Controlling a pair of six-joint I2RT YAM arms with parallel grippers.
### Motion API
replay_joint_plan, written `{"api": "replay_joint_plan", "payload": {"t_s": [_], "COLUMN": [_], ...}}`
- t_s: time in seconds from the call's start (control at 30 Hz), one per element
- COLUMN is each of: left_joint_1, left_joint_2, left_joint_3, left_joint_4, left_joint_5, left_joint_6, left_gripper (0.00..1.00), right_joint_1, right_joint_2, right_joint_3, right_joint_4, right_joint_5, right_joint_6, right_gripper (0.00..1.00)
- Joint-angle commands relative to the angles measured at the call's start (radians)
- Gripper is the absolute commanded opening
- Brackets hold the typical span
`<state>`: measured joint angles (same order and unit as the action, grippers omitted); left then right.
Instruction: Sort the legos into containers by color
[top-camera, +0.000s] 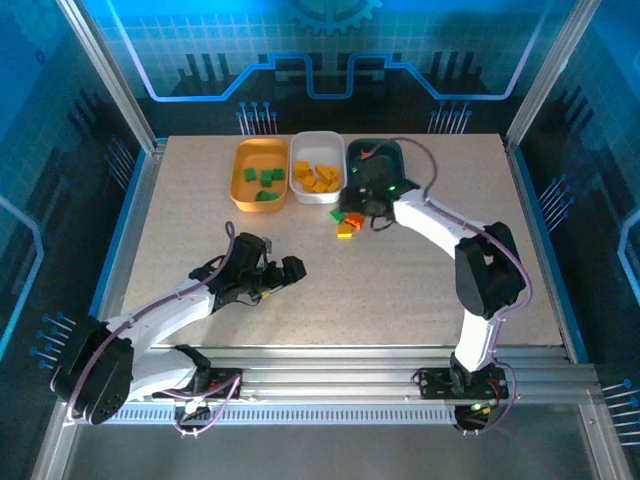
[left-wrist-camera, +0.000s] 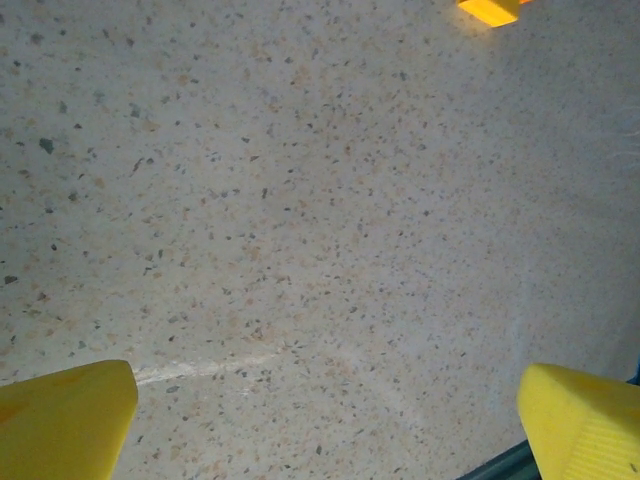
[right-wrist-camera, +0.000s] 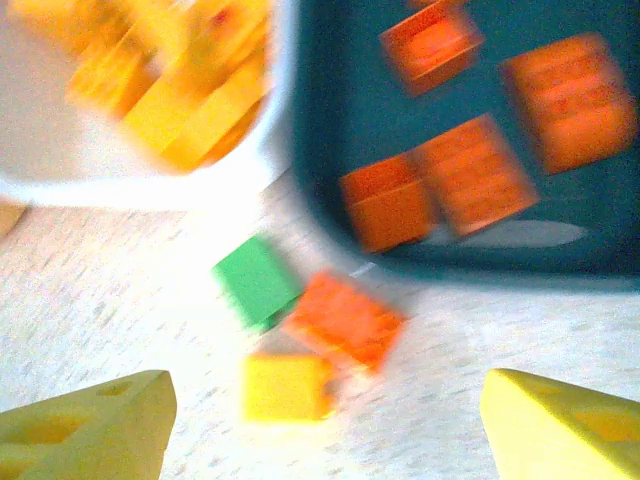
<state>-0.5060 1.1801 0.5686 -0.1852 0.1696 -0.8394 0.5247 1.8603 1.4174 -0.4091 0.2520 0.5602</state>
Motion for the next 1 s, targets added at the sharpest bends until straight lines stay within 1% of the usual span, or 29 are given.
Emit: {"api": "replay_joint_plan", "payload": {"t_s": [0.0, 0.1, 0.2, 0.3, 0.37, 0.43, 0.5, 0.6, 0.67, 0.83, 0.9, 0.97], "left_joint_1": [-0.003, -0.001, 0.000, 0.006, 0.016, 0.035, 0.064, 0.112, 0.148, 0.235, 0.259, 0.274], "left_joint_2": [0.016, -0.010, -0.054, -0.110, -0.148, -0.184, -0.218, -0.266, -0.300, -0.354, -0.351, -0.336], "left_joint_3": [0.038, 0.043, 0.022, -0.014, -0.041, -0.067, -0.078, -0.070, -0.063, -0.063, -0.072, -0.090], "left_joint_4": [-0.009, -0.034, -0.045, -0.062, -0.070, -0.081, -0.100, -0.151, -0.185, -0.238, -0.236, -0.210], "left_joint_5": [-0.028, -0.050, -0.069, -0.086, -0.099, -0.101, -0.096, -0.093, -0.088, -0.074, -0.071, -0.051], "left_joint_6": [-0.001, 0.006, 0.002, -0.004, -0.008, -0.010, -0.004, 0.013, 0.020, 0.038, 0.035, 0.019], "left_gripper": [0.99, 0.99, 0.99, 0.99, 0.99, 0.99, 0.99, 0.99, 0.99, 0.99, 0.99, 0.99], "right_joint_1": [0.042, 0.066, 0.073, 0.078, 0.078, 0.080, 0.082, 0.100, 0.112, 0.132, 0.135, 0.135], "right_joint_2": [0.100, 0.198, 0.260, 0.282, 0.294, 0.294, 0.278, 0.230, 0.182, 0.046, 0.045, 0.086], "right_joint_3": [-0.016, 0.060, 0.108, 0.111, 0.108, 0.092, 0.068, 0.032, 0.003, -0.052, -0.008, 0.067], "right_joint_4": [0.047, -0.014, -0.058, -0.071, -0.069, -0.049, -0.019, 0.007, 0.020, 0.041, 0.003, -0.040], "right_joint_5": [0.023, 0.015, 0.023, 0.053, 0.051, 0.056, 0.043, 0.072, 0.091, 0.094, 0.119, 0.117], "right_joint_6": [-0.016, -0.039, -0.018, -0.004, -0.001, 0.002, 0.003, 0.001, -0.005, -0.028, -0.033, -0.040], "right_gripper": [0.80, 0.79, 0.79, 0.79, 0.76, 0.67, 0.52, 0.41, 0.39, 0.39, 0.39, 0.39]}}
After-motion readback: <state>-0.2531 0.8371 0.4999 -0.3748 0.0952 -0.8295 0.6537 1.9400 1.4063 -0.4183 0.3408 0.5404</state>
